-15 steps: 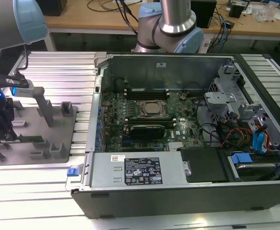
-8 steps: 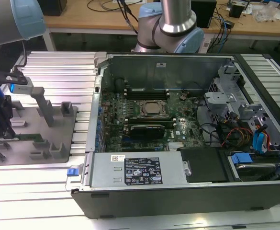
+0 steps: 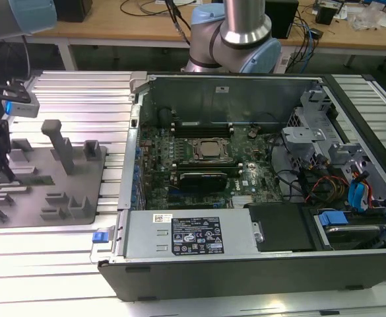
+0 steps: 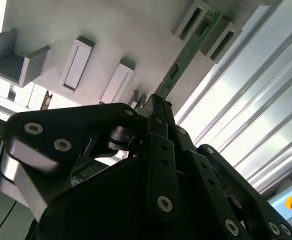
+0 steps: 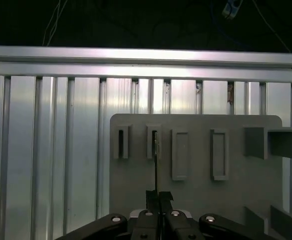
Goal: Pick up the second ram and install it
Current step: 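Pick up the second ram and move it above second insertion slot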
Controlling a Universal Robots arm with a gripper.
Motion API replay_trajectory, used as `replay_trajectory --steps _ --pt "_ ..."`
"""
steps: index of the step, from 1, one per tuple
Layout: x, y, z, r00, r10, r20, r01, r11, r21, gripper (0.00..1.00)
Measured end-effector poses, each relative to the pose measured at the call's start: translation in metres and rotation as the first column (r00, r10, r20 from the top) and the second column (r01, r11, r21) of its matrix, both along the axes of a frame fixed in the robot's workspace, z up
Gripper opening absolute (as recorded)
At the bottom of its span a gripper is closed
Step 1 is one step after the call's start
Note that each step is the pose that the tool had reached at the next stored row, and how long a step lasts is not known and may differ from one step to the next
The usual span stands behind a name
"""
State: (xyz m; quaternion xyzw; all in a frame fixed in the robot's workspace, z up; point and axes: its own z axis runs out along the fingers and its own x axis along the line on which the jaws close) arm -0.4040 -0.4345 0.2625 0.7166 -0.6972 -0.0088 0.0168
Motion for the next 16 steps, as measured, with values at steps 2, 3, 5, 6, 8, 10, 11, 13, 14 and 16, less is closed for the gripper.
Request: replay_trajectory --steps 2,3,5,6,8,10,11,13,14,16 --pt "0.000 0.0000 0.0025 1.0000 0.000 0.0000 0.000 1.0000 0.0000 0.09" --pt "0.000 0.0000 0.0046 1.0000 0.000 -0.0001 0.000 1.0000 -0.0001 0.09" --pt "0.000 0.0000 0.0103 1.0000 0.000 0.0000 0.000 1.0000 0.0000 0.09" --pt "0.000 0.0000 0.0140 1.0000 0.000 -0.0001 0.000 1.0000 0.0000 0.09" --pt "0.000 0.0000 0.0214 1.0000 0.000 -0.0001 0.000 1.0000 -0.0001 0.09" --pt "0.000 0.0000 0.0271 1.0000 0.000 0.0000 0.000 1.0000 0.0000 0.09" --pt "0.000 0.0000 0.0313 1.0000 0.000 0.0000 0.000 1.0000 0.0001 0.09" --pt "0.000 0.0000 0.0363 1.0000 0.000 0.0000 0.000 1.0000 0.0002 0.09" --pt "0.000 0.0000 0.0385 1.0000 0.000 -0.0001 0.000 1.0000 0.0002 0.09" --pt "0.000 0.0000 0.0442 1.0000 0.000 -0.0001 0.000 1.0000 0.0003 0.09"
